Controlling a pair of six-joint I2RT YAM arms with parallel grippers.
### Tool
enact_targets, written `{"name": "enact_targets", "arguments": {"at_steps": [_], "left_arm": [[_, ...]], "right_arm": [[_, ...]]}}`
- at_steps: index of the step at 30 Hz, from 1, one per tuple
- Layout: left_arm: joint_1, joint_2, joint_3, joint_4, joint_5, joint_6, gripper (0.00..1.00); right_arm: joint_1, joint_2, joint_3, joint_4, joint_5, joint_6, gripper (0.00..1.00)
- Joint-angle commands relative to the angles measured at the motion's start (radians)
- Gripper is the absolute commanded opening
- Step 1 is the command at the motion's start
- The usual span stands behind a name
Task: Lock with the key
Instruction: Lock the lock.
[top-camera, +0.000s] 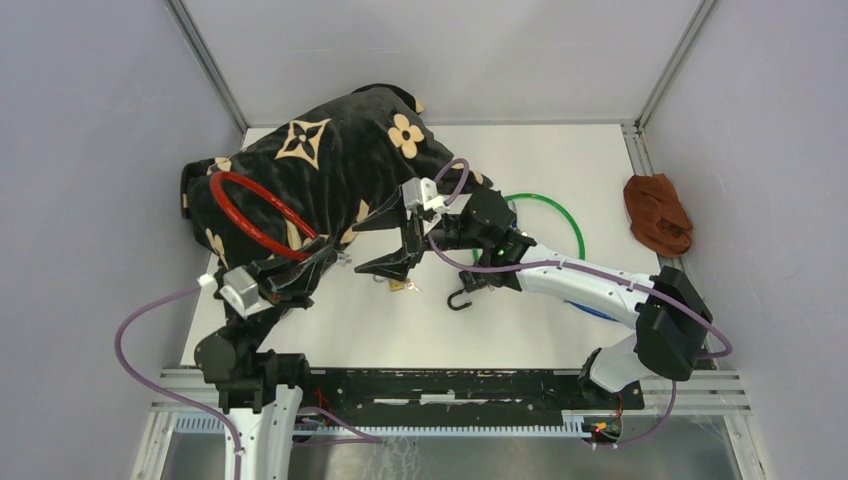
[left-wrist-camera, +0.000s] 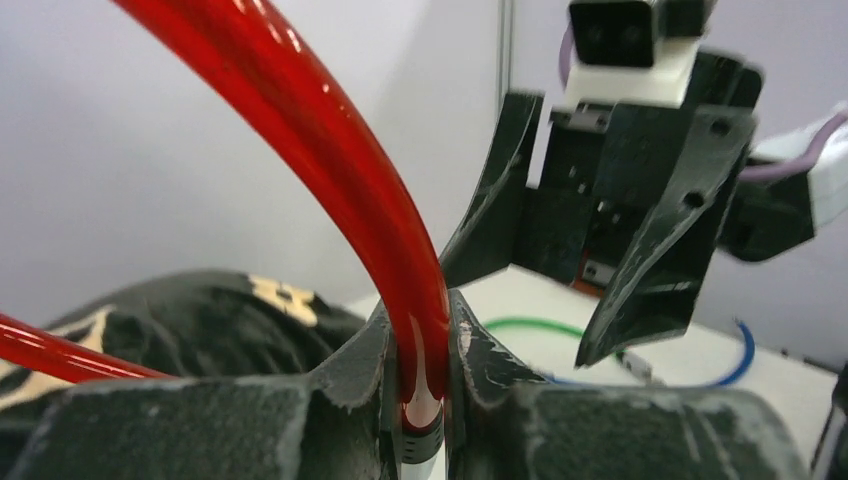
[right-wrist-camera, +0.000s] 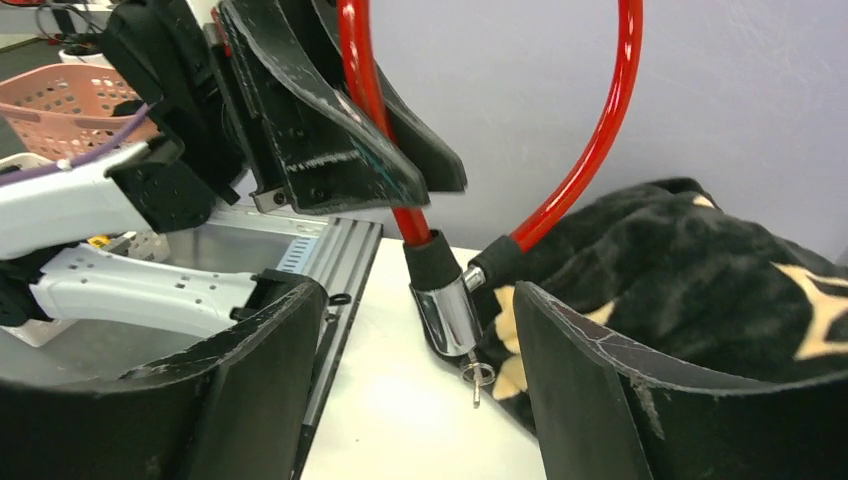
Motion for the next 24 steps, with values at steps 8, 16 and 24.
{"name": "enact_targets", "arguments": {"at_steps": [8,16,24], "left_arm": [[-0.019,0.130,0.228,-0.709,0.258,0.592,0.02],[-0.019,0.140,0.275,-0.764,0.359,0.744,0.02],[-0.019,0.084,0.227,-0.585,0.424,0.799,0.02]], "right_arm": [[-0.072,-0.106,-0.157,0.064,0.203,0.075,0.76],[-0.100,-0.070,-0.265,0.147,0.404,0.288,0.77],[-0.054,0.087,-0.135,0.226,0.400,0.457,0.96]]}}
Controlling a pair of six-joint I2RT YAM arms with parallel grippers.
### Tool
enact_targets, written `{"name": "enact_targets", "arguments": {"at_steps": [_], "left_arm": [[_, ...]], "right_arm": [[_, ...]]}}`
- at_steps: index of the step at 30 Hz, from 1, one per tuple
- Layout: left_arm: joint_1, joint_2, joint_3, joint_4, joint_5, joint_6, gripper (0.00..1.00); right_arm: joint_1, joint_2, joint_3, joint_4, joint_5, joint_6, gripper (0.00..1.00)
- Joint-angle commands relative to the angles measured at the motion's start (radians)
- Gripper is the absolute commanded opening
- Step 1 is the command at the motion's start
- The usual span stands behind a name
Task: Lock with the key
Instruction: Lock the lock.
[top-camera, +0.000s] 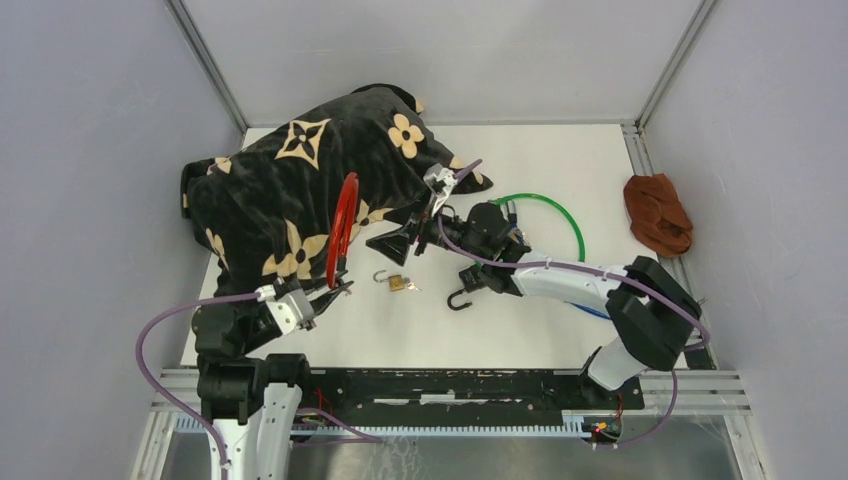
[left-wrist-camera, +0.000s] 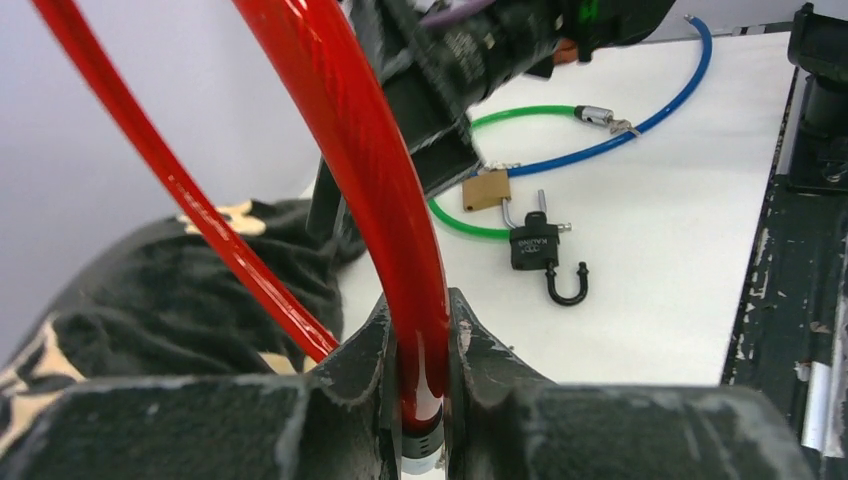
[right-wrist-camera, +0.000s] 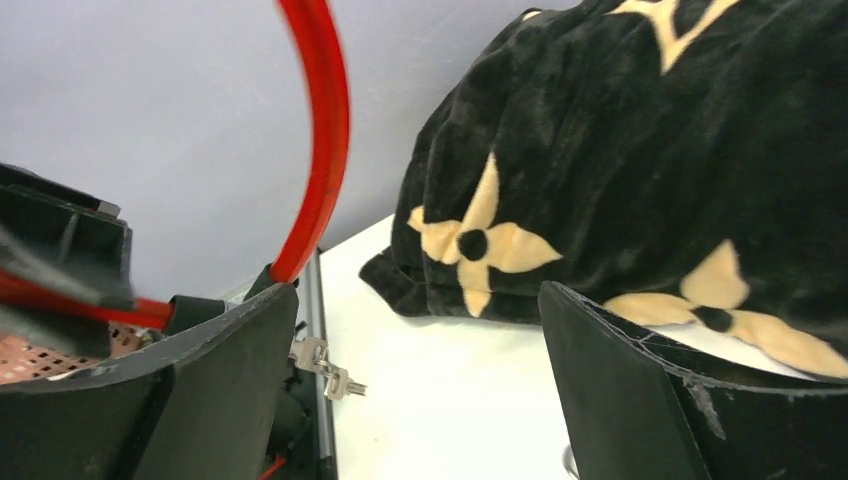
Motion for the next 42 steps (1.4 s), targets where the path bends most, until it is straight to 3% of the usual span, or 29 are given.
{"name": "enact_targets", "arguments": {"at_steps": [1,7,12,16,23,30,34,42], "left_arm": [[0.000,-0.023,-0.005,0.210,0.035,0.032,0.02],[-0.001,-0.067,-0.072,0.492,-0.015,-0.163,0.02],[0.000,-0.067,-0.073,0.537,0.039,-0.112,0.02],[0.000,-0.069,-0.068,0.542,0.060,-0.050,0.02],[0.000,-0.065,-0.079,0.613,0.064,-0.066,0.02],[0.000,-0.066,-0.125,0.799,0.040,-0.124,0.02],[0.000,-0.055,-0.164,0.931,-0.013,-0.161,0.02],[0.000,-0.036,-0.216,1.167,-0.169,-0.260,0.02]], "right_arm": [[0.044,0.073,0.117,0.088,0.019,0.109,0.95],[0.050,0.077,0.074,0.239,-0.084,0.126,0.94],[0.024,0.074,0.062,0.417,-0.220,0.187,0.95],[0.030,0.117,0.135,0.390,-0.192,0.246,0.92],[0.074,0.191,0.253,0.339,-0.174,0.260,0.84],[0.100,0.201,0.286,0.330,-0.203,0.235,0.50],[0.114,0.196,0.287,0.327,-0.223,0.226,0.25],[0.136,0.192,0.279,0.288,-0.246,0.186,0.01]]}}
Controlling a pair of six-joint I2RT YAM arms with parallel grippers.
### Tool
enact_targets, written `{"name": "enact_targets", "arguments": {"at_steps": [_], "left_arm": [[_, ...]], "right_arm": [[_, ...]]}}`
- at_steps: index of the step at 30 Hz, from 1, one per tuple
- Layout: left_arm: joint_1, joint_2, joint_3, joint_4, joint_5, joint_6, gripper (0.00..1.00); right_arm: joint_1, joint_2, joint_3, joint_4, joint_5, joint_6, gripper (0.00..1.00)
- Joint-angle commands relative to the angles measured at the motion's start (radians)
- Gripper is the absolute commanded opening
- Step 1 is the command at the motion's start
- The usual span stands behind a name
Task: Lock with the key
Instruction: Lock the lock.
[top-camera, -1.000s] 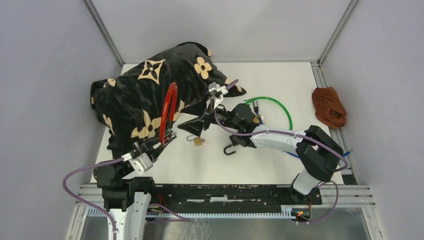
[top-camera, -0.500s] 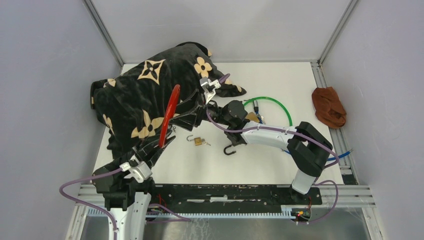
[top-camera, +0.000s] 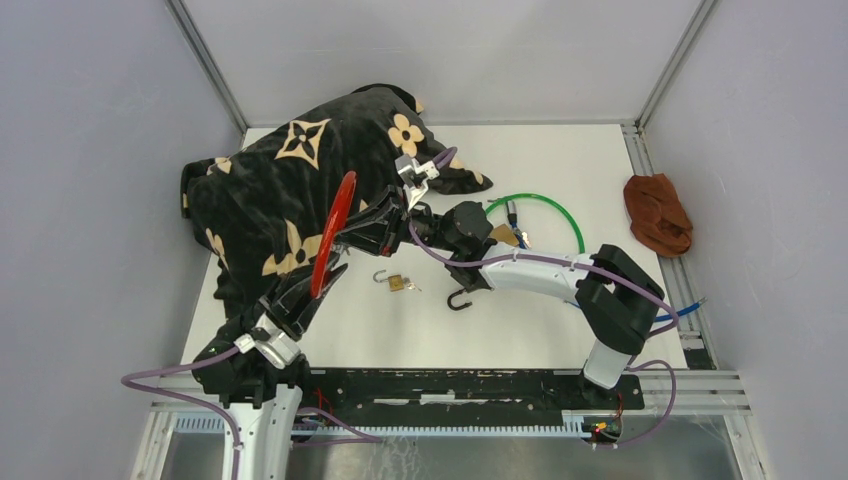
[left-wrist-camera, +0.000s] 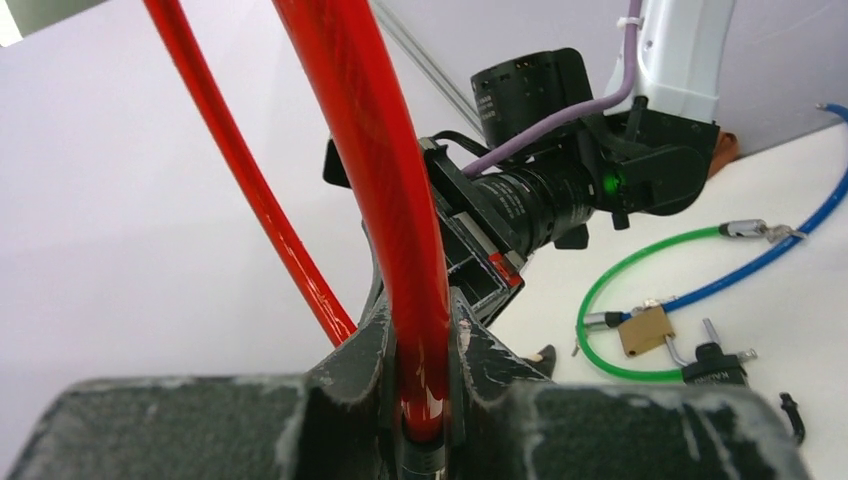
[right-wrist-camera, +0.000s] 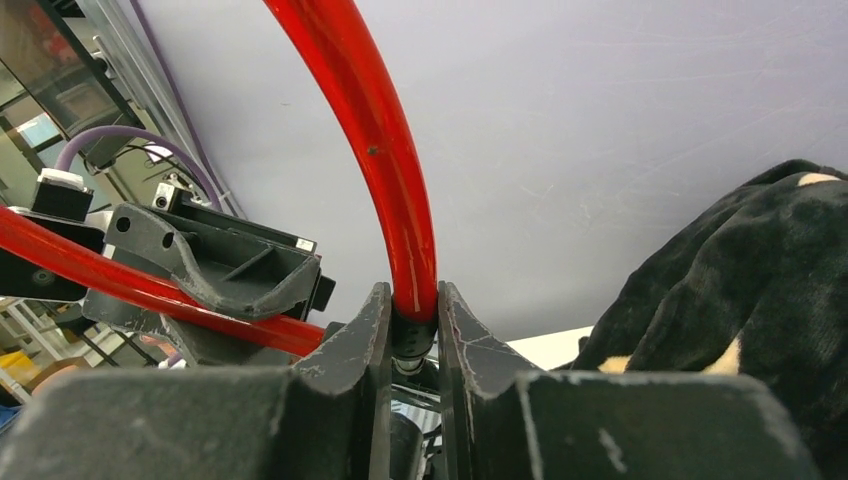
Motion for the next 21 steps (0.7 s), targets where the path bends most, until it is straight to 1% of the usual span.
{"name": "enact_targets", "arguments": {"at_steps": [1,4,5,7,9,11,13,16,17,20,21], "left_arm": [[0.000,0.021,-0.008,0.300,-0.200,-0.098,0.02],[0.000,0.042,-0.020,0.421,-0.232,-0.199,0.02],[0.000,0.049,-0.022,0.447,-0.247,-0.229,0.02],[0.000,0.053,-0.018,0.465,-0.279,-0.283,0.02],[0.000,0.044,0.004,0.418,-0.248,-0.328,0.02],[0.000,0.031,0.018,0.368,-0.150,-0.342,0.02],[0.000,0.023,0.033,0.311,-0.070,-0.335,0.02],[0.000,0.015,0.074,0.180,0.020,-0.257,0.02],[0.000,0.014,0.086,0.138,0.053,-0.227,0.02],[0.000,0.010,0.123,0.019,0.143,-0.131,0.02],[0.000,0.010,0.136,-0.019,0.167,-0.090,0.02]], "right_arm": [[0.032,-0.006,0.024,-0.016,-0.063,-0.046,0.00],[0.042,-0.006,0.024,-0.036,-0.076,-0.074,0.00],[0.044,-0.009,0.024,-0.043,-0.090,-0.089,0.02],[0.040,-0.022,0.007,-0.014,-0.136,-0.101,0.19],[0.012,-0.041,-0.009,0.069,-0.210,-0.081,0.34],[-0.027,-0.059,-0.002,0.100,-0.257,-0.066,0.43],[-0.057,-0.080,0.002,0.107,-0.304,-0.096,0.52],[-0.090,-0.114,-0.026,0.148,-0.369,-0.146,0.67],[-0.100,-0.128,-0.034,0.138,-0.378,-0.174,0.71],[-0.111,-0.155,-0.030,0.008,-0.421,-0.303,0.97],[-0.111,-0.158,-0.019,-0.073,-0.439,-0.366,0.98]]}}
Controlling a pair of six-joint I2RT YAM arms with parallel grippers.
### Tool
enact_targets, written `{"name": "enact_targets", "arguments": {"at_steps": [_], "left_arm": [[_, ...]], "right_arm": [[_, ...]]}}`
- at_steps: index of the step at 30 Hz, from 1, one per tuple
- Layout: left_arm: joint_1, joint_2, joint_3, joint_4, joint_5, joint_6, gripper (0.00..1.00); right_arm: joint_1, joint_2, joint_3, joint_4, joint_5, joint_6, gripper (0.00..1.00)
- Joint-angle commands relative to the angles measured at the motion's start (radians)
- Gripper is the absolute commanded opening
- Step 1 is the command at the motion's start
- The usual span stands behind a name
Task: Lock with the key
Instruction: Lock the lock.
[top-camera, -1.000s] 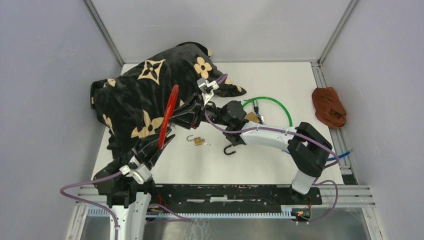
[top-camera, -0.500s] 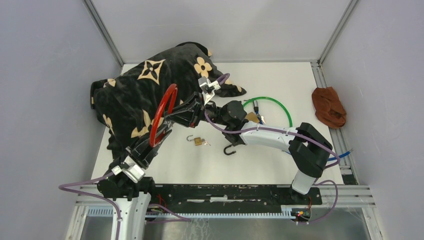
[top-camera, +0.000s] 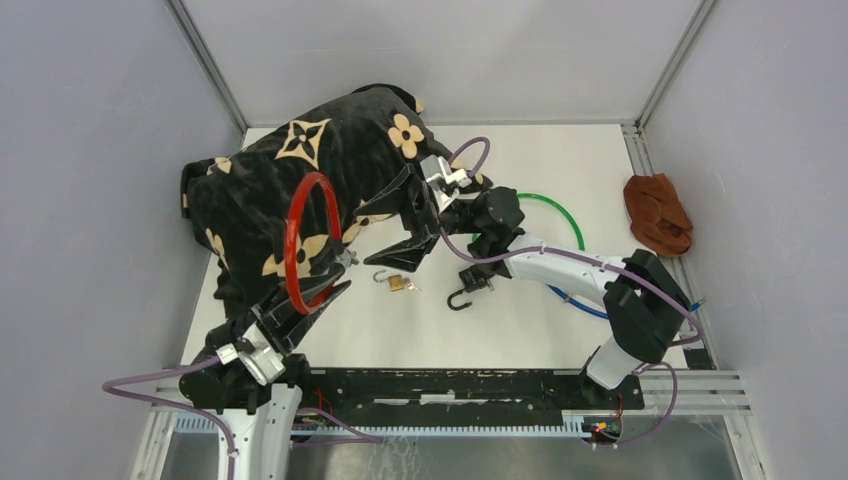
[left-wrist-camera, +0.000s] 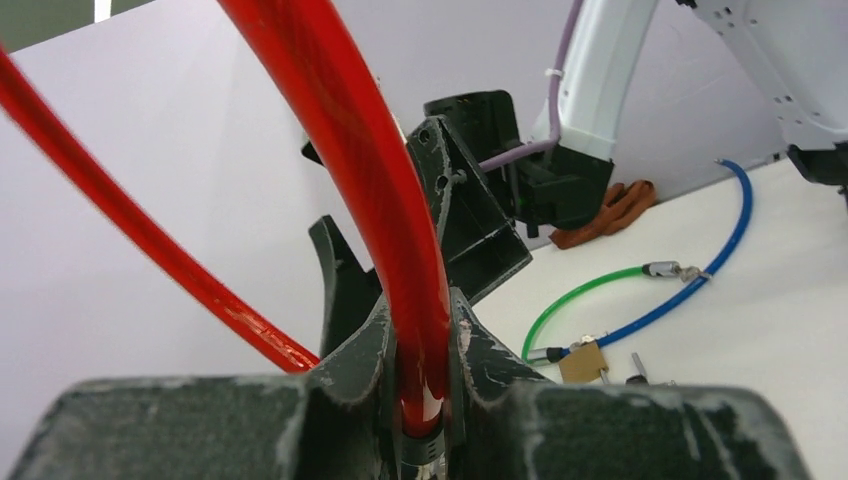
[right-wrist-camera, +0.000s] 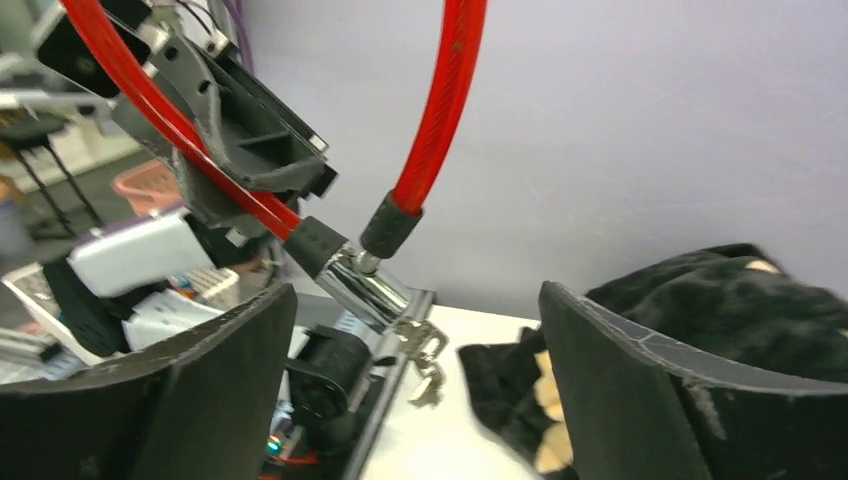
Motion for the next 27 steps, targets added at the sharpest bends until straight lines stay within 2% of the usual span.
{"name": "enact_targets", "arguments": {"at_steps": [1,5,7,12,16,19,21,24,27], "left_arm": [[0.002,-0.012,0.084,-0.186,0.142,0.191,0.02],[0.002,-0.009,0.122,-0.283,0.190,0.298,0.02],[0.002,-0.007,0.126,-0.285,0.199,0.303,0.02],[0.002,0.007,0.127,-0.253,0.191,0.274,0.02],[0.002,0.017,0.101,-0.102,0.088,0.054,0.02],[0.001,0.027,0.068,0.030,-0.044,-0.197,0.02],[0.002,0.031,0.047,0.104,-0.077,-0.302,0.02],[0.002,0.034,0.035,0.130,-0.084,-0.313,0.02],[0.002,0.039,0.042,0.135,-0.087,-0.304,0.02]], "right_arm": [[-0.005,-0.059,0.033,-0.171,-0.147,-0.251,0.98],[-0.003,-0.049,0.113,-0.526,-0.136,-0.475,0.98],[-0.002,-0.061,0.106,-0.572,-0.140,-0.534,0.98],[0.032,-0.052,0.117,-0.570,-0.198,-0.555,0.98],[0.073,-0.035,0.112,-0.495,-0.163,-0.527,0.97],[0.086,-0.020,0.080,-0.321,-0.131,-0.404,0.91],[0.086,-0.012,0.056,-0.180,-0.107,-0.311,0.87],[0.091,0.003,0.050,-0.056,-0.092,-0.231,0.81],[0.103,0.016,0.071,-0.069,-0.097,-0.238,0.71]]}}
